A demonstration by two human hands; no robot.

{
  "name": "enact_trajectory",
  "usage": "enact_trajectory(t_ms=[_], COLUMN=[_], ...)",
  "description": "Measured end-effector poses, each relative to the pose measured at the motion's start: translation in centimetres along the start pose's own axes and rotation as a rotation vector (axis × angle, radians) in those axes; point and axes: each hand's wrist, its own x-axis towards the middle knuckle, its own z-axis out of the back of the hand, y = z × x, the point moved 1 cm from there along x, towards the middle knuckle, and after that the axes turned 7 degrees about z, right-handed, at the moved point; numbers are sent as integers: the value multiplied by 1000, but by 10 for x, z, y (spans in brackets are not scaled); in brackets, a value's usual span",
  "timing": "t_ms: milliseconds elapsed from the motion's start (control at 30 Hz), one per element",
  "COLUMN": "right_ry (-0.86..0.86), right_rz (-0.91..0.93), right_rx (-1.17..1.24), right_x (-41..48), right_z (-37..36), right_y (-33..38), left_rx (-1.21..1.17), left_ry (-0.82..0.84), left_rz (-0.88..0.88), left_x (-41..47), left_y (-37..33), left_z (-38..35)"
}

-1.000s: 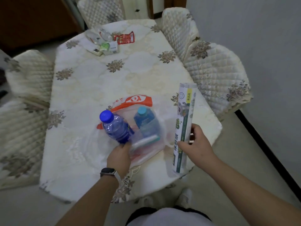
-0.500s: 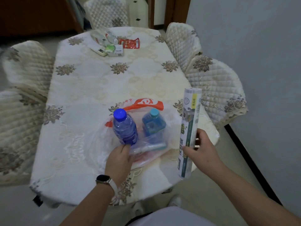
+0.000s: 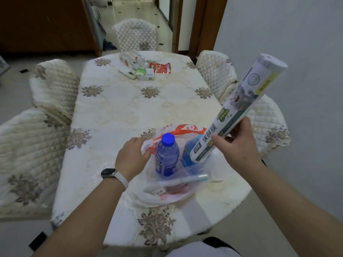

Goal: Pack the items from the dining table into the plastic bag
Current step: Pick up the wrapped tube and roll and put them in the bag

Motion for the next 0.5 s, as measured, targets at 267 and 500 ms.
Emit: enact_trajectory(t_ms=[267,500], right_ry=[117,566], right_rz=[26,57], right_rx=[6,-139], right_x=[51,105], right_z=[-30,-62], right_y=[-9,-34], left_rx=[-241,-461], left_ry=[68,-71], left_rz=[211,347], left_x=[33,58], left_y=[-9,-22], left_z=[-3,11])
